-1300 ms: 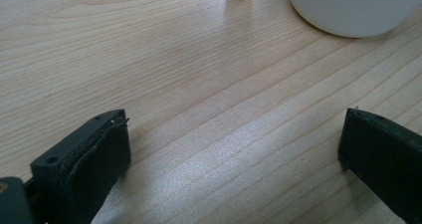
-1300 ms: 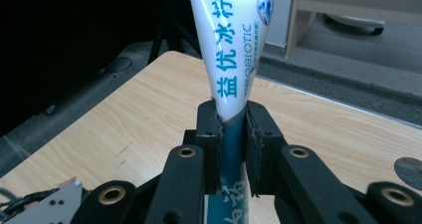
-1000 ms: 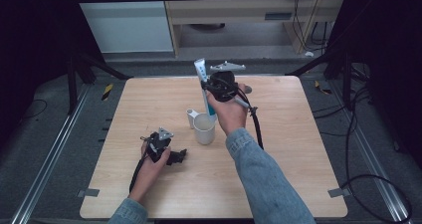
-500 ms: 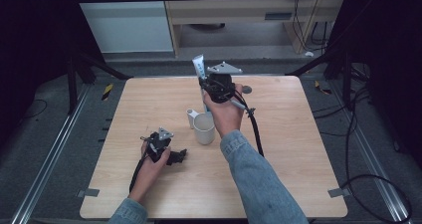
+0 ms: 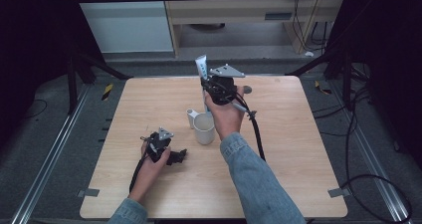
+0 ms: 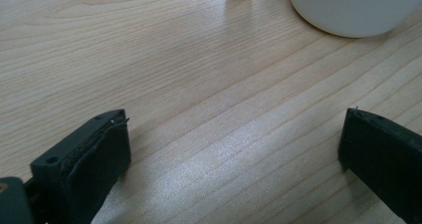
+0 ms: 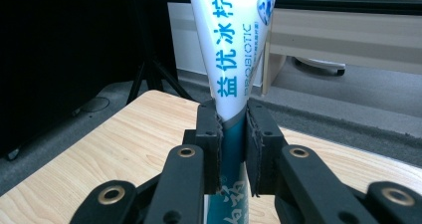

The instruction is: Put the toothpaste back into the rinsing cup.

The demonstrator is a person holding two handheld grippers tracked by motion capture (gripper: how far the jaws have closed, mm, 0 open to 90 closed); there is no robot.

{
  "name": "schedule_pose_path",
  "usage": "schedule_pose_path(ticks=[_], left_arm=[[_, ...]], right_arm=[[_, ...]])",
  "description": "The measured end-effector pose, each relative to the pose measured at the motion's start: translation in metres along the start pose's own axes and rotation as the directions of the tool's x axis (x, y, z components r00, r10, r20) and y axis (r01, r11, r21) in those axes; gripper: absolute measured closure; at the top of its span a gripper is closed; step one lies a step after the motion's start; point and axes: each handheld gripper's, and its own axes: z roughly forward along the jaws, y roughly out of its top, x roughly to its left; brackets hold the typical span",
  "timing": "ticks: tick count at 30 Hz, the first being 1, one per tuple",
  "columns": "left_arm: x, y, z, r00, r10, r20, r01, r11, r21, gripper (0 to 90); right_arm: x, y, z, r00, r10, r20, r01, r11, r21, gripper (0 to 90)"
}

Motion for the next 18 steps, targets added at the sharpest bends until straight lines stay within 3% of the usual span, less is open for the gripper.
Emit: schedule_pose_path(ticks=[18], left_arm=[[0.0, 0.0, 0.0, 1.0, -0.002, 0.0, 0.002, 1.0, -0.002, 0.0]], right_arm=[[0.008, -0.018, 0.006, 0.9997, -0.003, -0.024, 0.003, 1.0, -0.014, 78.3]])
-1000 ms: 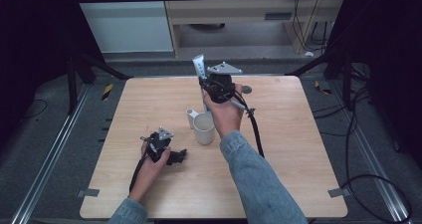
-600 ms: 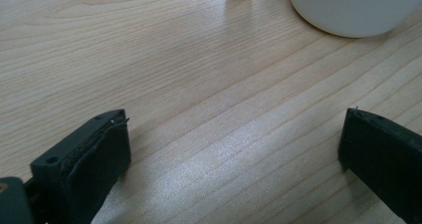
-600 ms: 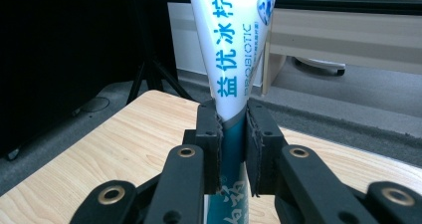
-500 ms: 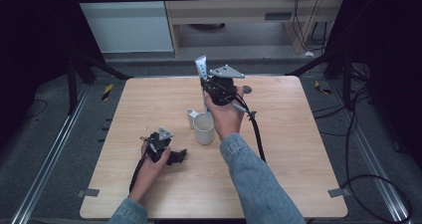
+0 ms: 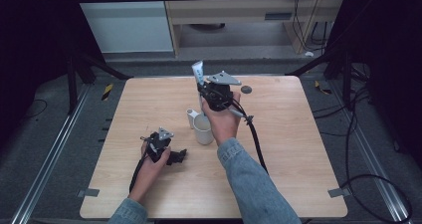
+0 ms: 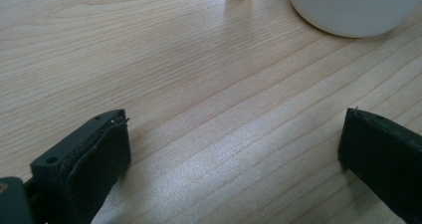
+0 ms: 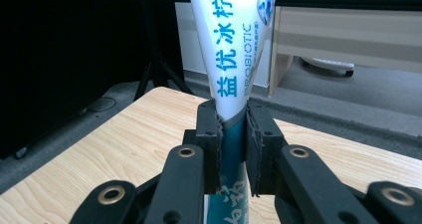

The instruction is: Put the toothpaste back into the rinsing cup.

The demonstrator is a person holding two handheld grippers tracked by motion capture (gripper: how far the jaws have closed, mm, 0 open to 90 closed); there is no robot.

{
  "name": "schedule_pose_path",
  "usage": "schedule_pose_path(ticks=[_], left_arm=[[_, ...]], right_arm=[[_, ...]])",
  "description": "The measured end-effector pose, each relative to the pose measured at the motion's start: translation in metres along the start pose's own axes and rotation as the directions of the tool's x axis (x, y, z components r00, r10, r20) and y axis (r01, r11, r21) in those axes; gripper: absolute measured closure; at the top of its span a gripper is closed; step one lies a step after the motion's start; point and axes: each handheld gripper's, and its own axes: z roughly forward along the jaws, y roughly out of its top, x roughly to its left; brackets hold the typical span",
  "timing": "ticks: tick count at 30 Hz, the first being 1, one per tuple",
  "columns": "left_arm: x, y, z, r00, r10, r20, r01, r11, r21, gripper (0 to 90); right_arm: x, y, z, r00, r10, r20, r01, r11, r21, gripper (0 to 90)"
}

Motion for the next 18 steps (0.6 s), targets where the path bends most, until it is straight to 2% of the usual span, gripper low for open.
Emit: schedule_pose_path(ticks=[3, 12, 14, 18], left_arm=[[0.0, 0.0, 0.0, 1.0, -0.001, 0.0, 0.001, 1.0, -0.001, 0.0], [0.0, 0.0, 0.0, 1.0, -0.001, 0.001, 0.001, 1.0, 0.0, 0.0], [0.0, 0.0, 0.0, 1.0, -0.002, 0.002, 0.002, 1.0, 0.001, 0.0], [0.0, 0.0, 0.0, 1.0, -0.002, 0.003, 0.002, 1.0, 0.001, 0.0]], right_arm=[[0.001, -0.007, -0.001, 1.0, -0.002, -0.001, 0.002, 1.0, -0.022, 78.3], [0.001, -0.026, 0.001, 1.0, 0.008, 0.002, -0.008, 0.999, -0.039, 78.3], [0.001, -0.032, 0.002, 0.9998, 0.022, -0.001, -0.022, 0.999, -0.041, 78.3], [0.002, -0.041, 0.003, 0.9999, 0.017, -0.002, -0.017, 0.999, -0.037, 78.3]])
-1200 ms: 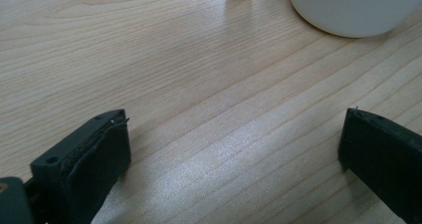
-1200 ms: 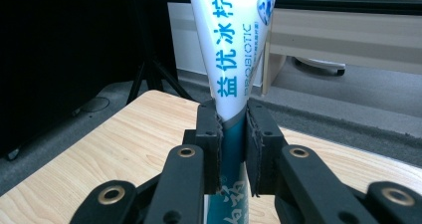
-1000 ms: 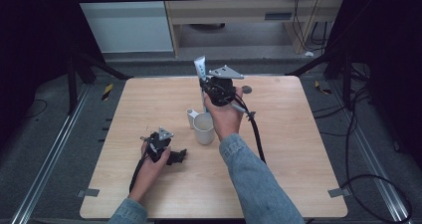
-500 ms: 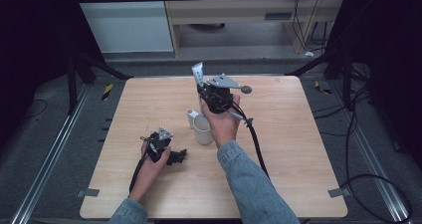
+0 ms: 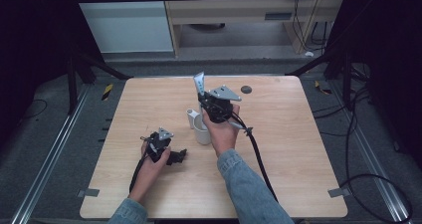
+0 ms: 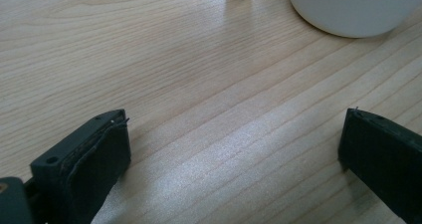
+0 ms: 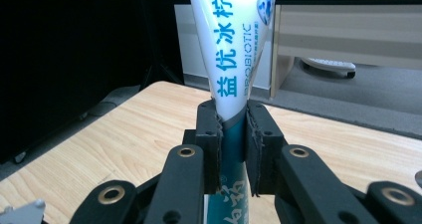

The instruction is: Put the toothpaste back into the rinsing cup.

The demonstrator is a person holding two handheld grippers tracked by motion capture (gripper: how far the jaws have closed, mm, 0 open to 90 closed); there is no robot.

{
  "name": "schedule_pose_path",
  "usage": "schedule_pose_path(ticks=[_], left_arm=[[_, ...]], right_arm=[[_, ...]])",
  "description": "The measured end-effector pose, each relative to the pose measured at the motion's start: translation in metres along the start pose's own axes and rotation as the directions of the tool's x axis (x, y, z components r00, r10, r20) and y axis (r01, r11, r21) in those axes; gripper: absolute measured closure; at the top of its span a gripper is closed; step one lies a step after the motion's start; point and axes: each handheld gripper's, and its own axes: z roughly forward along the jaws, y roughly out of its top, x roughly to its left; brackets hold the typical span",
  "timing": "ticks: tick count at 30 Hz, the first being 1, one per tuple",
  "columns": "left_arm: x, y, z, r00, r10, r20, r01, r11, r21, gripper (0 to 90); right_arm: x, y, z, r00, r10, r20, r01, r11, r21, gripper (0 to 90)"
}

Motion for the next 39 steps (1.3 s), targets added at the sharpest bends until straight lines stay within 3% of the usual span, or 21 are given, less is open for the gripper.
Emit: schedule_pose_path(ticks=[15, 39], left_arm=[[0.0, 0.0, 0.0, 1.0, 0.003, -0.001, -0.003, 1.0, 0.002, 0.0], [0.0, 0.0, 0.0, 1.0, 0.004, 0.002, -0.004, 1.0, 0.003, 0.0]], right_arm=[[0.0, -0.029, 0.001, 1.0, -0.008, 0.002, 0.008, 1.0, 0.013, 78.2], [0.001, -0.052, 0.005, 1.0, -0.003, -0.003, 0.003, 1.0, 0.023, 78.1]])
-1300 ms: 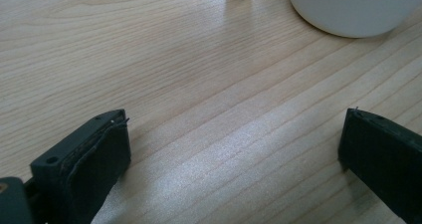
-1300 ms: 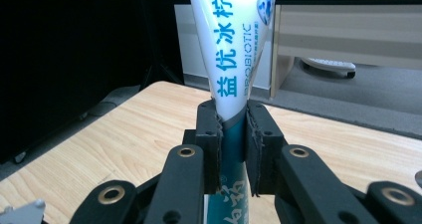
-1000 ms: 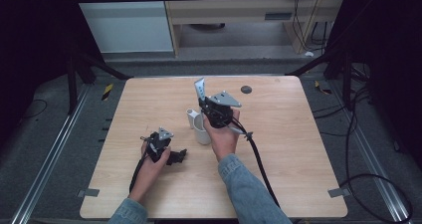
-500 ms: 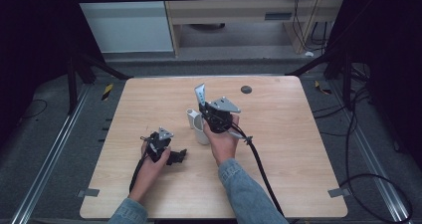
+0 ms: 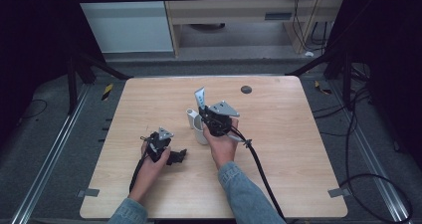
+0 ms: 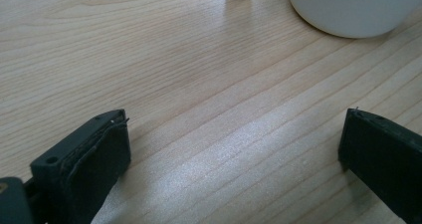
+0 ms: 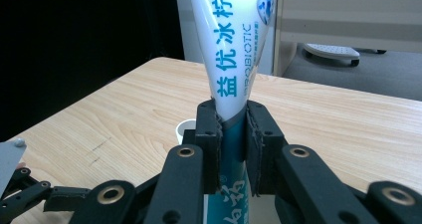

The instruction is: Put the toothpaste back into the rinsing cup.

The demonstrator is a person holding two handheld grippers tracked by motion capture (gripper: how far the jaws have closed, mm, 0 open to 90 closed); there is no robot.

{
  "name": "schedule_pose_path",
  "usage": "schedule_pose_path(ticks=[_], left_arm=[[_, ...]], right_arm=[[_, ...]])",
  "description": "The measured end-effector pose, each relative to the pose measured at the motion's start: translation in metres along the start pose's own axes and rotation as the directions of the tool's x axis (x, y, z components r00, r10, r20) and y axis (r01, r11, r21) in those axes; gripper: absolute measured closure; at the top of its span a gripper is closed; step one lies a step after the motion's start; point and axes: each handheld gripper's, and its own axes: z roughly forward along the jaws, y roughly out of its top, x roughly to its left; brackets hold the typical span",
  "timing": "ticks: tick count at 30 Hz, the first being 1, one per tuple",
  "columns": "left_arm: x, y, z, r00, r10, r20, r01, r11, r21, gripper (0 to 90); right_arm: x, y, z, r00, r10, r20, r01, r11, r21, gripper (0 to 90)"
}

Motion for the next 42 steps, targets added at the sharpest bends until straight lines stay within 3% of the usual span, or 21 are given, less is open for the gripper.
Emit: schedule_pose_path(ticks=[18, 42], left_arm=[[0.0, 0.0, 0.0, 1.0, -0.002, 0.0, 0.002, 1.0, -0.001, 0.0], [0.0, 0.0, 0.0, 1.0, 0.001, 0.0, -0.001, 1.0, 0.0, 0.0]], right_arm=[[0.001, -0.01, 0.003, 0.9999, 0.009, -0.011, -0.009, 1.0, 0.022, 77.9], [-0.006, -0.008, 0.003, 0.9995, 0.025, -0.021, -0.025, 0.999, 0.035, 76.8]])
